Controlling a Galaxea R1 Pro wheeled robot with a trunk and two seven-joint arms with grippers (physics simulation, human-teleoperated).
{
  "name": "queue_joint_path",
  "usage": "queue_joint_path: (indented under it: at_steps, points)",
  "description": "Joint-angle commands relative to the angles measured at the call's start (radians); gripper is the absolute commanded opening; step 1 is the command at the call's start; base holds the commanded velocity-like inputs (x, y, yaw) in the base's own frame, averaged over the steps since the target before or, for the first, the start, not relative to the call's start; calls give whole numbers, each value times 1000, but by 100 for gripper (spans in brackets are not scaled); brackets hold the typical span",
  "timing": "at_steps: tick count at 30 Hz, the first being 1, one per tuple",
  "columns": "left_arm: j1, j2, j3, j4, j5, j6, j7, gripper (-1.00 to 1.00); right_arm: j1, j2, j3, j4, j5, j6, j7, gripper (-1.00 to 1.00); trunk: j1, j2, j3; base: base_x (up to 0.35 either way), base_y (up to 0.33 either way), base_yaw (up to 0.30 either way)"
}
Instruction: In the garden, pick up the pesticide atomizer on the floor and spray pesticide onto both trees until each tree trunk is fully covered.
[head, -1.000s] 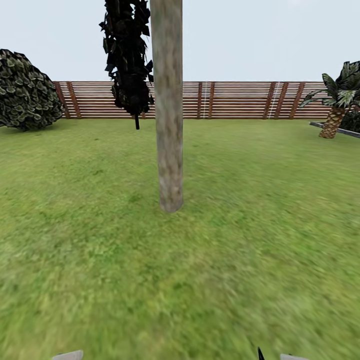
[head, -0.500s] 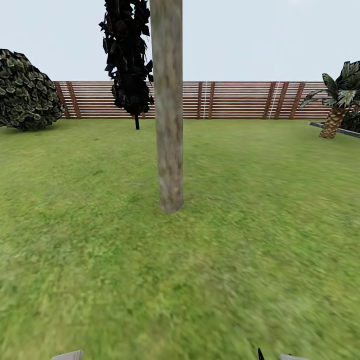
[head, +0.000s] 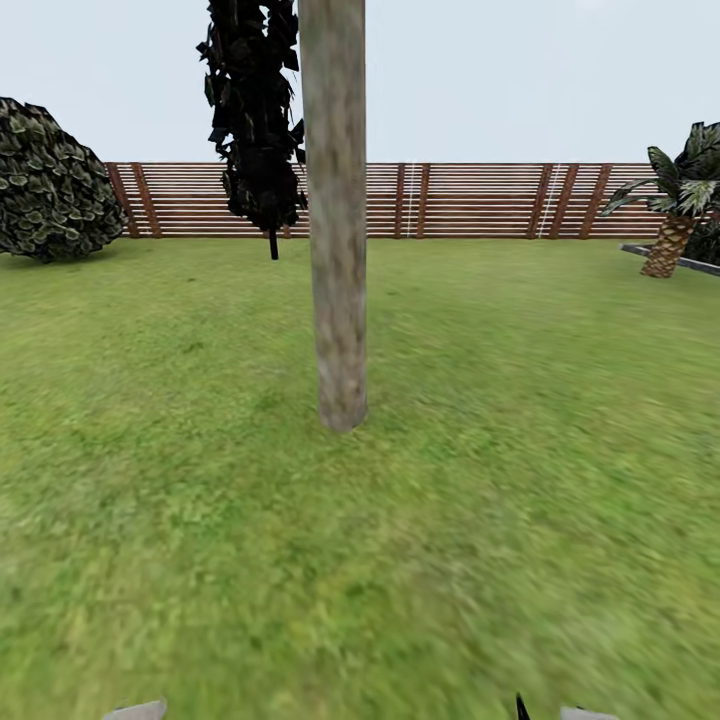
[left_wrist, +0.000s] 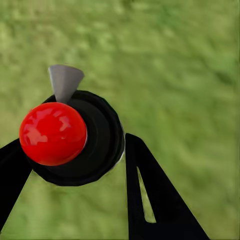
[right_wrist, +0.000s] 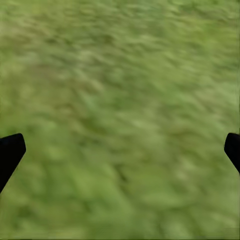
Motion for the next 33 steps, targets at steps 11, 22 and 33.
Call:
queue_joint_path:
  at_steps: [11, 22, 33]
  points:
    - [-1, -1, 6, 1, -9, -4, 0, -100, 0, 0, -2, 1, 0, -3, -2, 100, 0, 0, -1, 333, 77, 0]
    - [-1, -1, 6, 1, -9, -4, 0, -100, -1, 0, -2, 1, 0, -3, -2, 100, 0, 0, -1, 337, 12, 0]
    - [-1, 1, 6, 1, -8, -4, 0, -100, -1, 0, -4, 2, 0, -3, -2, 100, 0, 0, 4, 338, 0, -108]
